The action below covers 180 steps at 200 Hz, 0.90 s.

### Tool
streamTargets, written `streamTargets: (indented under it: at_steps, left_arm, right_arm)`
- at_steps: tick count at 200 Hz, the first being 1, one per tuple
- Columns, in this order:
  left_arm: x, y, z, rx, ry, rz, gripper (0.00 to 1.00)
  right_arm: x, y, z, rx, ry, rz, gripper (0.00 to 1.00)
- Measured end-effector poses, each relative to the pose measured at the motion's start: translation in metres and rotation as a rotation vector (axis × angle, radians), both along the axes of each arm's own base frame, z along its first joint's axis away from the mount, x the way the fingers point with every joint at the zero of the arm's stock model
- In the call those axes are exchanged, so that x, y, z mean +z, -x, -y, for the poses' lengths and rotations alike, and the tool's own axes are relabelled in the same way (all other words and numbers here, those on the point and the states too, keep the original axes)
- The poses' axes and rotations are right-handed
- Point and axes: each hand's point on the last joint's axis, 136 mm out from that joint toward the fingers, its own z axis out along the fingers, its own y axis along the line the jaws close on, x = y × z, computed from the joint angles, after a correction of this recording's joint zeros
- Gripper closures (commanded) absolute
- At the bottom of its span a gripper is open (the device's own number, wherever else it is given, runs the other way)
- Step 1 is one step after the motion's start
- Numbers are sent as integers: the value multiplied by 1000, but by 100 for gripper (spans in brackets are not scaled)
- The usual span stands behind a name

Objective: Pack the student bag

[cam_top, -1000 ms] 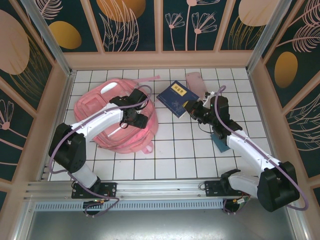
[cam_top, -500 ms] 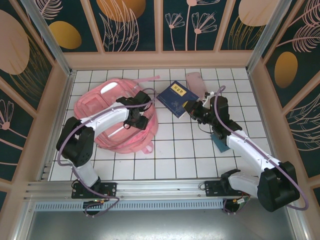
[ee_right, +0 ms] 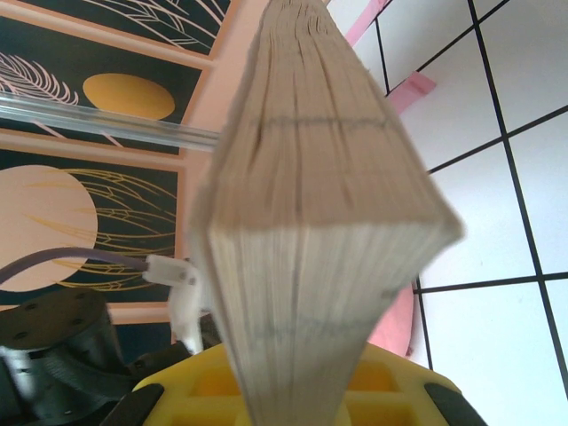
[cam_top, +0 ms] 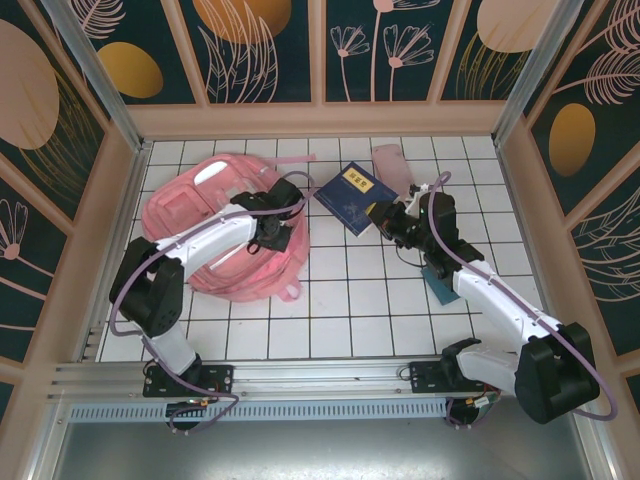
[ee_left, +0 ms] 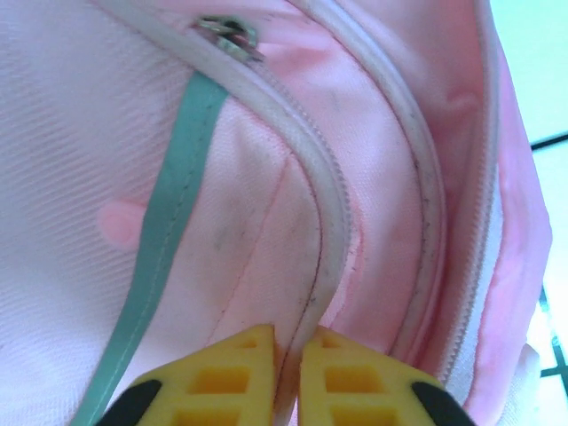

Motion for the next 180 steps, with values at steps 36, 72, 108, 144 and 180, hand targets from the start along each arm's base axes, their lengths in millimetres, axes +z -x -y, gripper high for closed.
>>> streamTargets:
  at_steps: [36,72,108,144,180]
  left_arm:
    - [43,-11,-9,36,-6,120,100]
    - [84,-19,-20,81,5,237,100]
    - [117,-24,-29,132,27,343,100]
    - [147,-30,-27,159,102,446,100]
    - [162,-34,-14,140,191,486,100]
  right_arm:
    - [0,2,-3,14,2,2,95]
    - [1,15,-19,90,6,14,95]
    - [0,31,-40,160,11,19,95]
    - [-8,36,-50,175,26,8,95]
    - [-31,42,-79,248,41,-34,95]
